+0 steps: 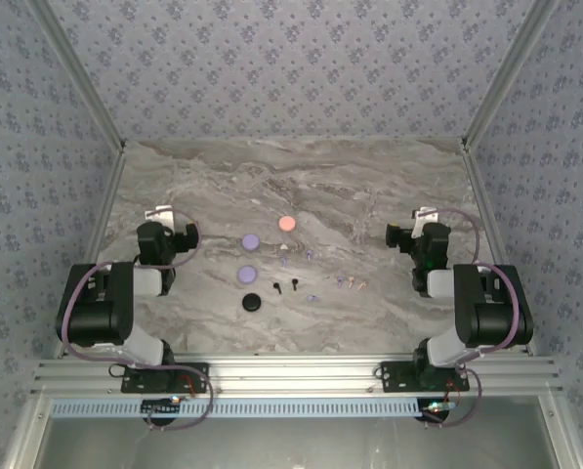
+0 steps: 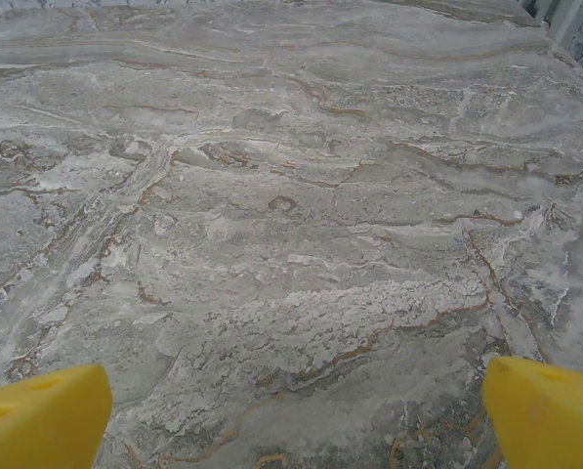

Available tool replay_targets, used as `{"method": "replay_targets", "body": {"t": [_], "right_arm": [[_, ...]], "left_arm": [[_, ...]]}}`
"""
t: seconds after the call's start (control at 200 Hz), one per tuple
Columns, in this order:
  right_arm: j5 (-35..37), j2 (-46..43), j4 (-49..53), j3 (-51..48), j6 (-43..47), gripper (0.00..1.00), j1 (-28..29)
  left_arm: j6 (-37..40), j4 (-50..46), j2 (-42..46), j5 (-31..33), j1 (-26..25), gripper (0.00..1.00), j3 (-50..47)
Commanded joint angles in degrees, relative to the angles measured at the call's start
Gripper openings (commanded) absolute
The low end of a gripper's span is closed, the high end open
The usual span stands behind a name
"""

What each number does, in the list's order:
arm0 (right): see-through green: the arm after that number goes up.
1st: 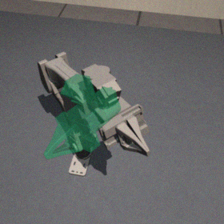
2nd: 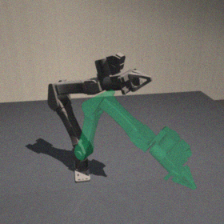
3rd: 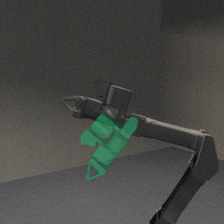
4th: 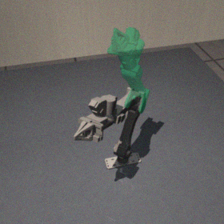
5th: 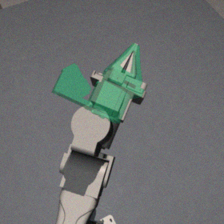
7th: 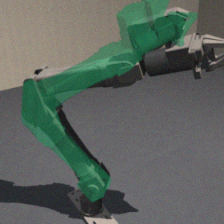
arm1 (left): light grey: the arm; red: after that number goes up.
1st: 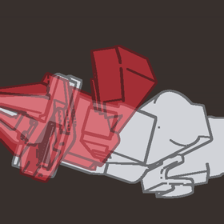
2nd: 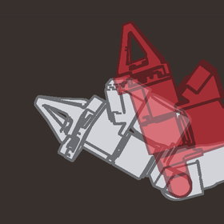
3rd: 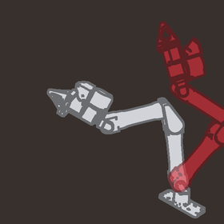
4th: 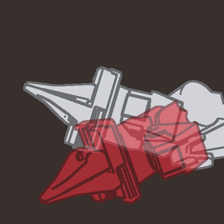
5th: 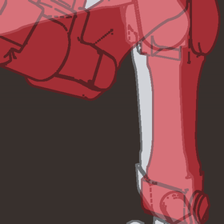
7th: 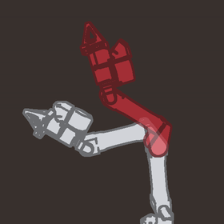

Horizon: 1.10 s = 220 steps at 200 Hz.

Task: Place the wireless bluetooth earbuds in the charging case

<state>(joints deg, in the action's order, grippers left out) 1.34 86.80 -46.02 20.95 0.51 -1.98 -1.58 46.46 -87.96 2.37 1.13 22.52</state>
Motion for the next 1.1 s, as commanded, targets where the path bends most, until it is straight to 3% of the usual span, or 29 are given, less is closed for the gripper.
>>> {"method": "replay_targets", "body": {"t": [0.0, 0.944, 1.014, 1.094], "right_arm": [[1.2, 0.3, -0.1, 1.5, 0.5, 1.0, 0.2], [0.7, 0.0, -0.3, 1.4, 0.5, 1.0, 0.0], [0.4, -3.1, 5.4, 3.7, 0.6, 1.0, 0.1], [-0.2, -7.2, 20.5, 9.7, -0.6, 1.0, 0.1]], "left_arm": [[0.0, 0.1, 0.2, 0.3, -0.1, 0.99, 1.1], [-0.4, -1.2, 1.6, 0.6, -0.1, 0.99, 1.4], [-0.4, -7.3, 6.3, 1.7, -0.2, 0.99, 2.5], [-1.5, -15.5, 13.1, 2.4, -0.3, 0.99, 4.3]]}}
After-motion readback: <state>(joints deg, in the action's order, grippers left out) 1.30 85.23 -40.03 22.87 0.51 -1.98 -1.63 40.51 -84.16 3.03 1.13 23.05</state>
